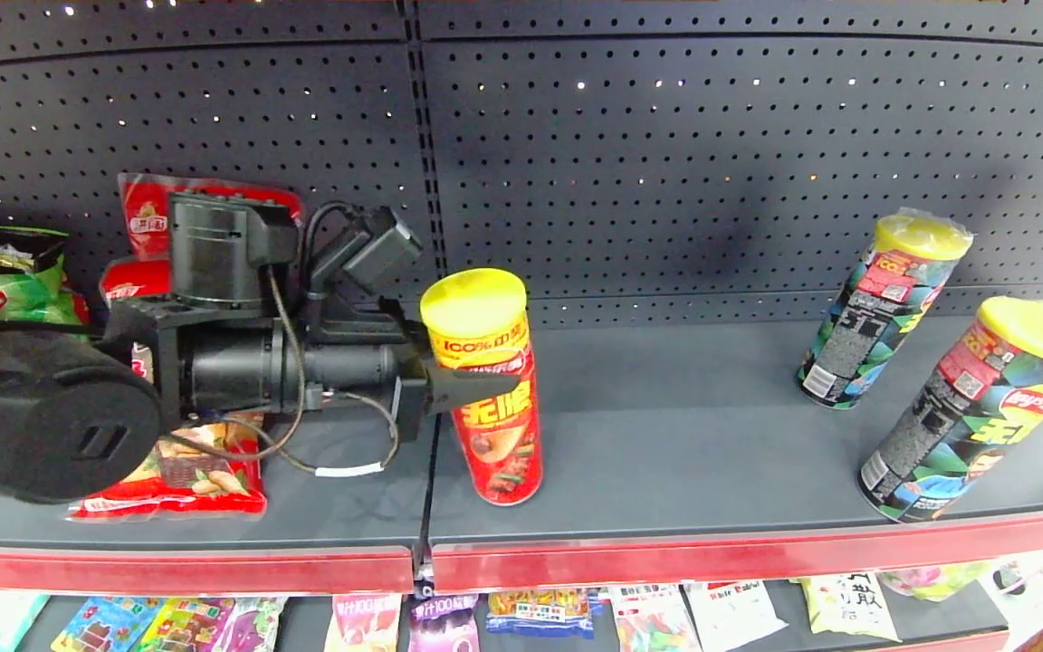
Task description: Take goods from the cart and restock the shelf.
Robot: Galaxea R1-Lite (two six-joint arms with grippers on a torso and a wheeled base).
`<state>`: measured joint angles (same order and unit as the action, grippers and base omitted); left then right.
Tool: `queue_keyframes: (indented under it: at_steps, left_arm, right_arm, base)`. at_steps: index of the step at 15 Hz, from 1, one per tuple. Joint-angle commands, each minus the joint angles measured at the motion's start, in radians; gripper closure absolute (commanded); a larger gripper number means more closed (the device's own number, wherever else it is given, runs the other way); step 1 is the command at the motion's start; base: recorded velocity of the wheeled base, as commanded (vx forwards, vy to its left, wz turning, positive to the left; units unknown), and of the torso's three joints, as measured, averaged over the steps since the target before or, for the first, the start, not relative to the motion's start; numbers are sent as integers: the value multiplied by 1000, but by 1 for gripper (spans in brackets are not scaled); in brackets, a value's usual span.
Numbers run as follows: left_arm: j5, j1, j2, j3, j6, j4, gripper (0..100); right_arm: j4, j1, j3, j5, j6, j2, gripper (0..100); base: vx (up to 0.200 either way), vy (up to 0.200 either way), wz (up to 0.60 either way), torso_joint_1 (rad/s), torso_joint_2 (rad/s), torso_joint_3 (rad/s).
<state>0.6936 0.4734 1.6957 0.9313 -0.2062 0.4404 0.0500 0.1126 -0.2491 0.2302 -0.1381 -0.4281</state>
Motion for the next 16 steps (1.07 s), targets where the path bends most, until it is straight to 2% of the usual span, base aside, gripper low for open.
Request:
queue_keyframes:
  at_steps: [1, 5, 13, 16]
  left_arm:
    - [12, 5, -80, -63, -4, 6, 100]
    - [12, 14, -65, -83, -47, -8, 100]
    - [-5, 5, -1, -12, -42, -11, 100]
    - [-5, 1, -1, -29, -48, -12, 100]
  right_arm:
    - [1, 1, 1, 0, -2, -6, 100]
    - [1, 1, -1, 0, -2, -3, 100]
    - [1, 1, -1, 0, -2, -4, 100]
    - [1, 1, -1, 0, -2, -4, 100]
  base:
    - [0, 0, 0, 0, 0, 0]
    - [0, 0, 0, 0, 0, 0]
    - [0, 0, 0, 0, 0, 0]
    - [0, 0, 0, 0, 0, 0]
